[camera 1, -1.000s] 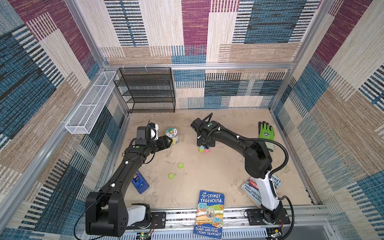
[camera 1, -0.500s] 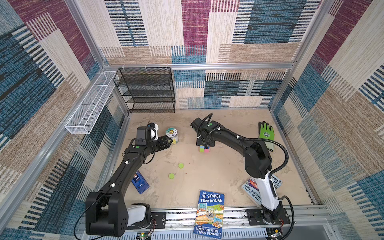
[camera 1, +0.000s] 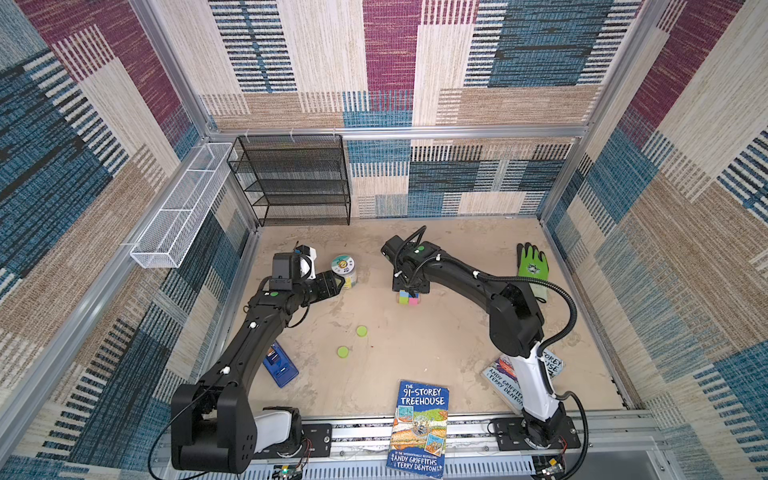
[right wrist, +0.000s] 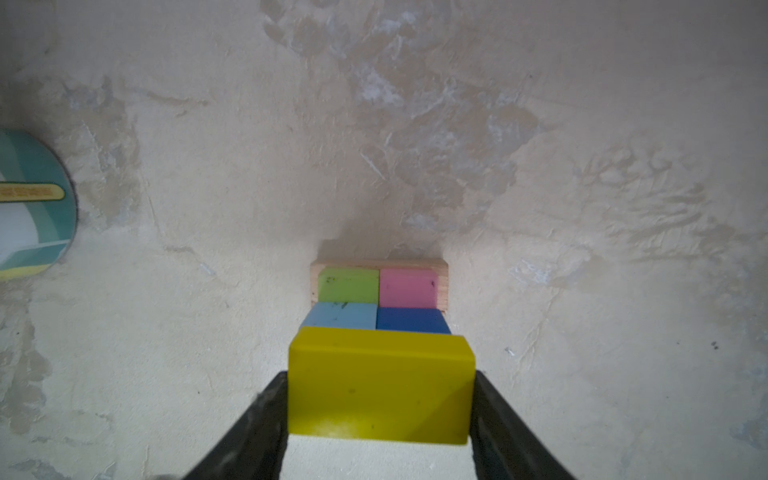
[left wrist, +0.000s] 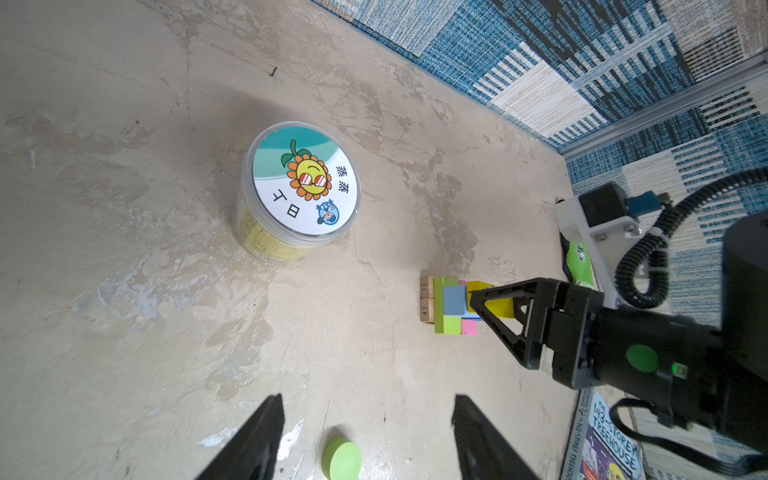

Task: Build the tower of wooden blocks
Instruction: 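Lower the yellow block onto the blue cubes with the right gripper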

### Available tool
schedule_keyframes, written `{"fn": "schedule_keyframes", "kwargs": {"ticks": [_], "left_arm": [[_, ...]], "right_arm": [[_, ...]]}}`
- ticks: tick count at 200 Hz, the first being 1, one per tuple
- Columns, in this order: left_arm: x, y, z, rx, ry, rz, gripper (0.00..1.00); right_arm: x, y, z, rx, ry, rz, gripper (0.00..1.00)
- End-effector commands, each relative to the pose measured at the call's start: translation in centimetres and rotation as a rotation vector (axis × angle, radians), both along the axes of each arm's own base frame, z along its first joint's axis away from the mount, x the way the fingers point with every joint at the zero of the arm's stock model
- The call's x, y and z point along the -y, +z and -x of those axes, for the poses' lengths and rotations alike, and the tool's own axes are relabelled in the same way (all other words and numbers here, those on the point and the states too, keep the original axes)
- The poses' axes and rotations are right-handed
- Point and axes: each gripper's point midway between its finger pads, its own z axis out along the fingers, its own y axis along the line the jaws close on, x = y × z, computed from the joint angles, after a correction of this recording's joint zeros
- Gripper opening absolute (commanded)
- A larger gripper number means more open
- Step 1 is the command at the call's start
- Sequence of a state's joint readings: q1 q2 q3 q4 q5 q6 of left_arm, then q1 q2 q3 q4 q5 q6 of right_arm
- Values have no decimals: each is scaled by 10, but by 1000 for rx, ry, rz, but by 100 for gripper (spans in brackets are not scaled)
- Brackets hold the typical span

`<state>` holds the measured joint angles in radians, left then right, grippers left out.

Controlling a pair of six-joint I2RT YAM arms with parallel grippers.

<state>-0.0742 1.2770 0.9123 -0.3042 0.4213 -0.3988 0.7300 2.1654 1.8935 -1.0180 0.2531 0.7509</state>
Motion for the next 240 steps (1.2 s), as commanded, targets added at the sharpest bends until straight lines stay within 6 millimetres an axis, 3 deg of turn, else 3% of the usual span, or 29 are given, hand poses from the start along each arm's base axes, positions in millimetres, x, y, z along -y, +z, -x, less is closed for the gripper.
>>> {"fn": "schedule_keyframes", "kwargs": {"ticks": [1, 80, 190, 240], "left_arm": [[1, 3, -3, 19, -2, 11, 69], [0, 1, -3, 16, 0, 15, 69], [0, 1, -3, 14, 1, 22, 69], [-1, 1, -3, 12, 2, 24, 69]], "right_arm": [[-3, 1, -3, 9, -6, -13, 67], [-4, 2, -3, 9, -3, -15, 73], [-6, 1, -3, 9, 5, -16, 66], [-4, 2, -3, 12, 2, -3, 72]]}}
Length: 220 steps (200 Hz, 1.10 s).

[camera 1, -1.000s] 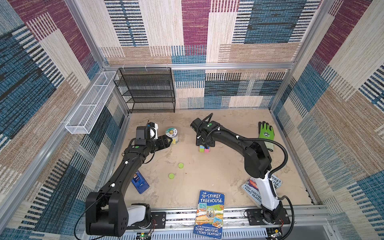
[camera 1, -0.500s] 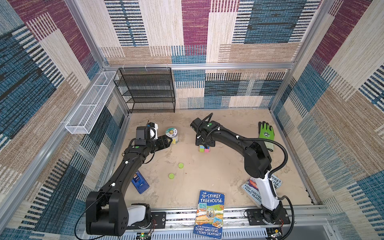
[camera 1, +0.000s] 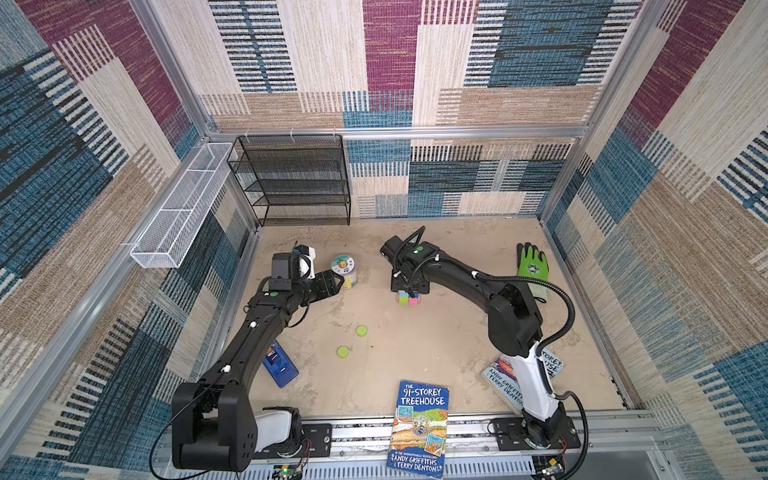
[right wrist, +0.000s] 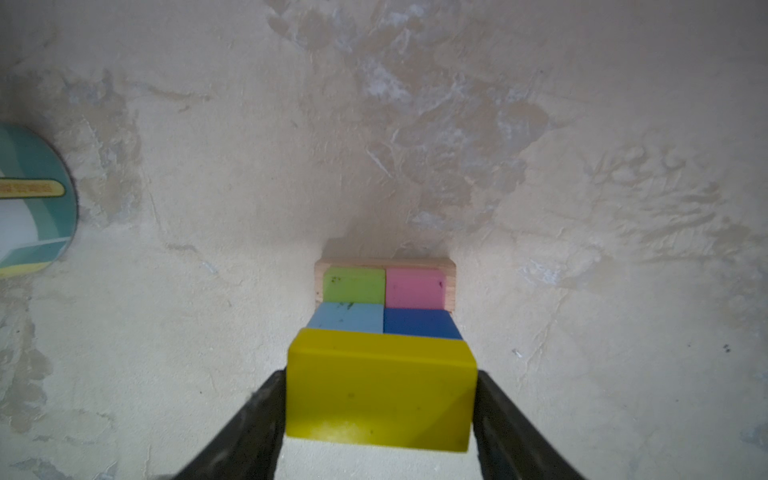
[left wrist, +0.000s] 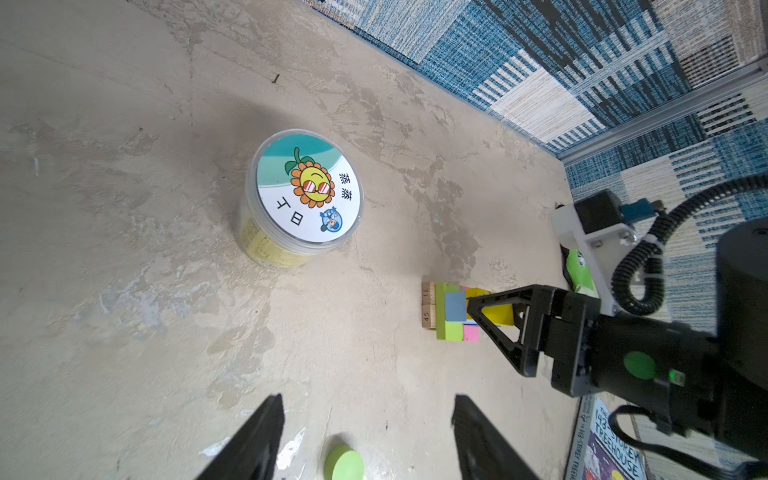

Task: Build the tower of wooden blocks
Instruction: 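Lower the yellow block onto the blue cubes with the right gripper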

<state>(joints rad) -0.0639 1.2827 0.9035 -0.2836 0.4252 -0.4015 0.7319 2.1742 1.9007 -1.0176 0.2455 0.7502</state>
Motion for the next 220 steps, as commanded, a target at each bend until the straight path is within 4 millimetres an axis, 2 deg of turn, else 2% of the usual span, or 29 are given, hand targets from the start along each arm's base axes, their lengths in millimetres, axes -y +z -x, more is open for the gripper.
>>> {"fn": "schedule_keyframes", "kwargs": {"ticks": [1, 102, 170, 220], "left_arm": [[2, 3, 0, 8, -8, 19, 69], [2, 2, 0, 4, -5, 21, 69], [2, 2, 0, 6, -6, 25, 69], [1, 2, 0, 5, -5, 26, 69]], "right_arm": [[-1, 4, -3, 19, -3, 1, 72], [2, 5, -4, 30, -3, 22, 70], [3, 4, -4, 27, -1, 28, 75], [4, 6, -4, 32, 0, 30, 75]]}}
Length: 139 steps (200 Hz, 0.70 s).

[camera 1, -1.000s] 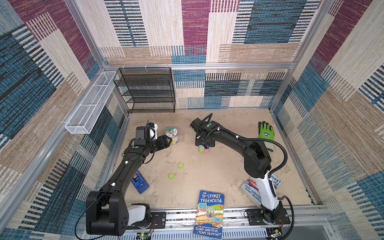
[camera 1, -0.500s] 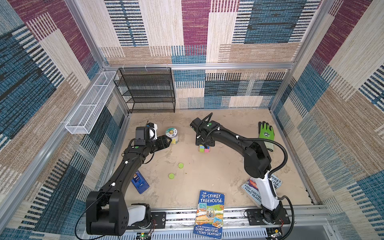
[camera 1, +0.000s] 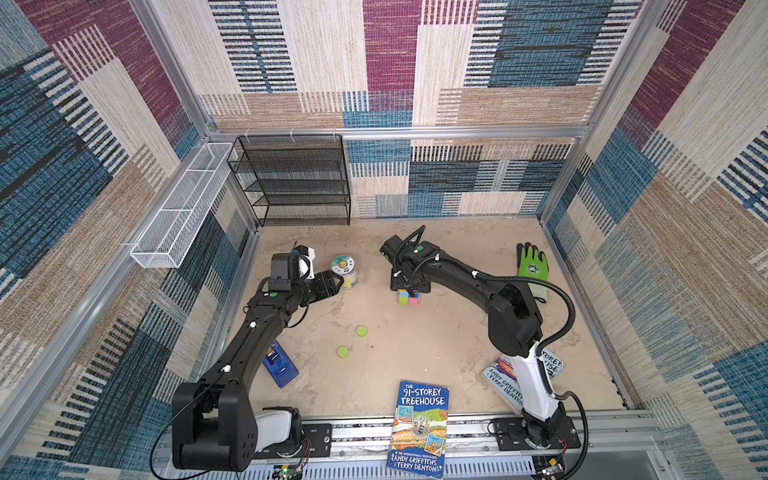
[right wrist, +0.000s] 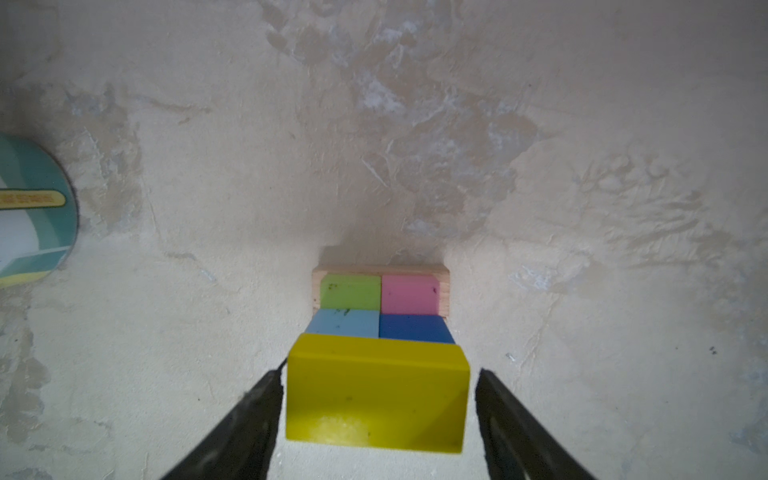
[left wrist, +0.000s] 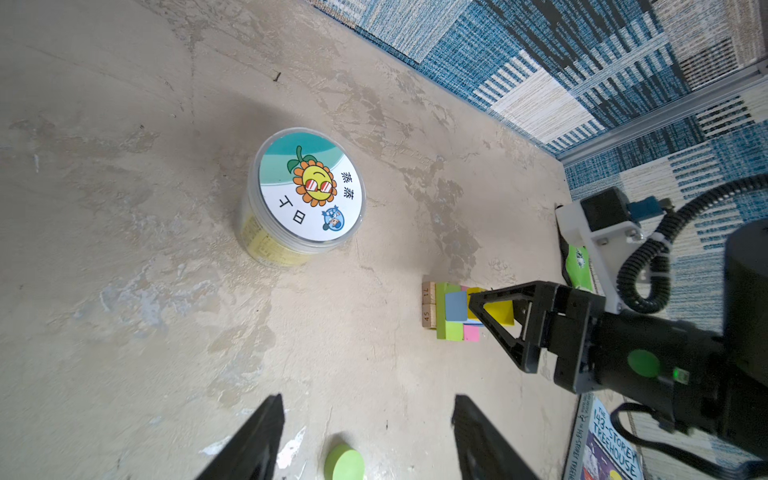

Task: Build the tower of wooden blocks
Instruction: 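Lower the yellow block onto the blue cubes with the right gripper, then open the right gripper and raise it away from the stack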

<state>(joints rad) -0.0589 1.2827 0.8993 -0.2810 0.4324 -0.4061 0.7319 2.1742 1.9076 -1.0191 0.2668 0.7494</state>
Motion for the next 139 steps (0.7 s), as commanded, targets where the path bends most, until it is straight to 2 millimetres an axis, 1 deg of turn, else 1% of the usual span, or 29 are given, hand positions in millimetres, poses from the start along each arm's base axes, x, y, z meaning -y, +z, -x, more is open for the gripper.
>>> {"fn": "schedule_keyframes", "kwargs": {"ticks": [1, 31, 67, 88, 112, 139], "left_arm": [[2, 3, -1, 9, -9, 18, 69], [2, 4, -1, 10, -7, 18, 69], [2, 3, -1, 6, -6, 17, 69], [2, 2, 0, 1, -5, 20, 69], [2, 3, 1, -2, -6, 21, 69], [2, 5, 2, -2, -6, 18, 69]], "right_arm": [[2, 4, -1, 14, 4, 17, 75], [3, 12, -2, 31, 7, 13, 80], [5, 36, -4, 79, 22, 0, 85], [5, 49, -5, 110, 40, -8, 90], [5, 70, -7, 170, 59, -36, 100], [8, 102, -9, 279, 98, -65, 100]]}}
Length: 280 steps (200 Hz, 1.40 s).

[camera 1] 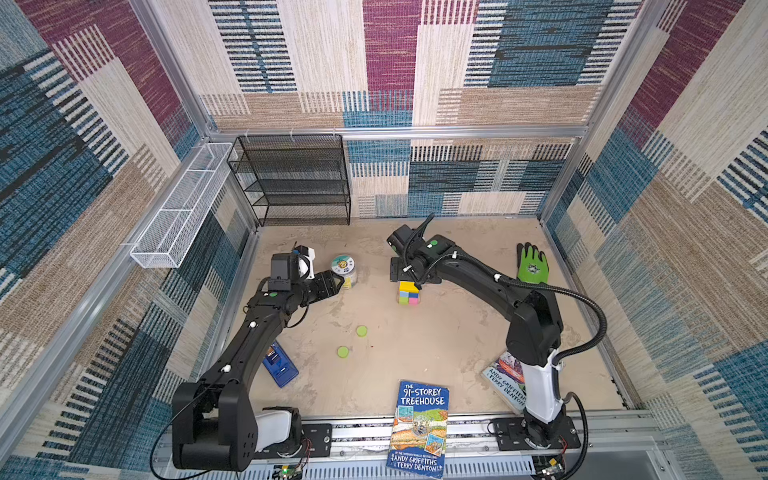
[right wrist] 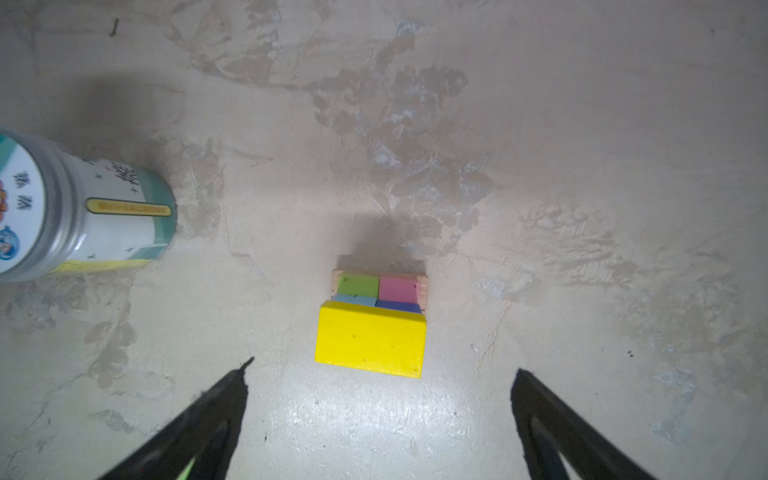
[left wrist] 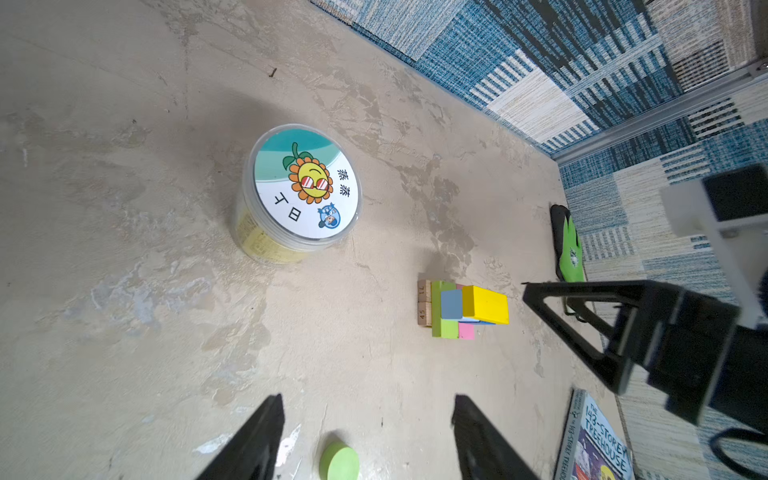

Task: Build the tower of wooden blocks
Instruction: 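Open the right gripper and raise it away from the stack, then move the left gripper down to a green cylinder while the right arm withdraws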

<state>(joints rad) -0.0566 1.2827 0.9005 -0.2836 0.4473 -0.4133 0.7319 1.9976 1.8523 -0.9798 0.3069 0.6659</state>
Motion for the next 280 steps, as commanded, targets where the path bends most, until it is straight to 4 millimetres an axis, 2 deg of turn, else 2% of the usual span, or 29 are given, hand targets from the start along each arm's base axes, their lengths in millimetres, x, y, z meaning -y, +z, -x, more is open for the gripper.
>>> {"fn": "schedule_keyframes", "kwargs": {"ticks": [1, 33, 57, 87, 107, 131, 161, 208, 241, 262, 280], "left_arm": [[0, 4, 1, 2, -1, 3, 69], [-1, 1, 1, -50, -1, -13, 66], [-8, 7, 4, -43, 24, -42, 66], [-14, 17, 11, -26, 55, -69, 66], [-16, 26, 14, -2, 67, -67, 66], [-15, 34, 17, 16, 72, -53, 65], [-13, 35, 19, 9, 75, -38, 63], [-7, 27, 19, -21, 66, -37, 61], [2, 23, 24, -43, 41, -72, 61], [8, 21, 28, -63, 21, -116, 61], [14, 18, 34, -85, -3, -170, 61]], "right_arm": [[-1, 34, -10, 138, 38, -25, 100], [14, 77, -8, 307, 55, -64, 100], [29, 111, -7, 466, 51, -100, 100], [64, 153, -4, 652, -54, -152, 100], [87, 168, 0, 723, -130, -214, 100], [113, 170, 1, 737, -196, -328, 100], [130, 172, 4, 760, -205, -433, 100], [130, 174, 5, 771, -166, -488, 100], [141, 169, 0, 757, -199, -474, 100], [142, 169, 0, 761, -173, -539, 99], [139, 159, -2, 734, -144, -594, 100]]}}
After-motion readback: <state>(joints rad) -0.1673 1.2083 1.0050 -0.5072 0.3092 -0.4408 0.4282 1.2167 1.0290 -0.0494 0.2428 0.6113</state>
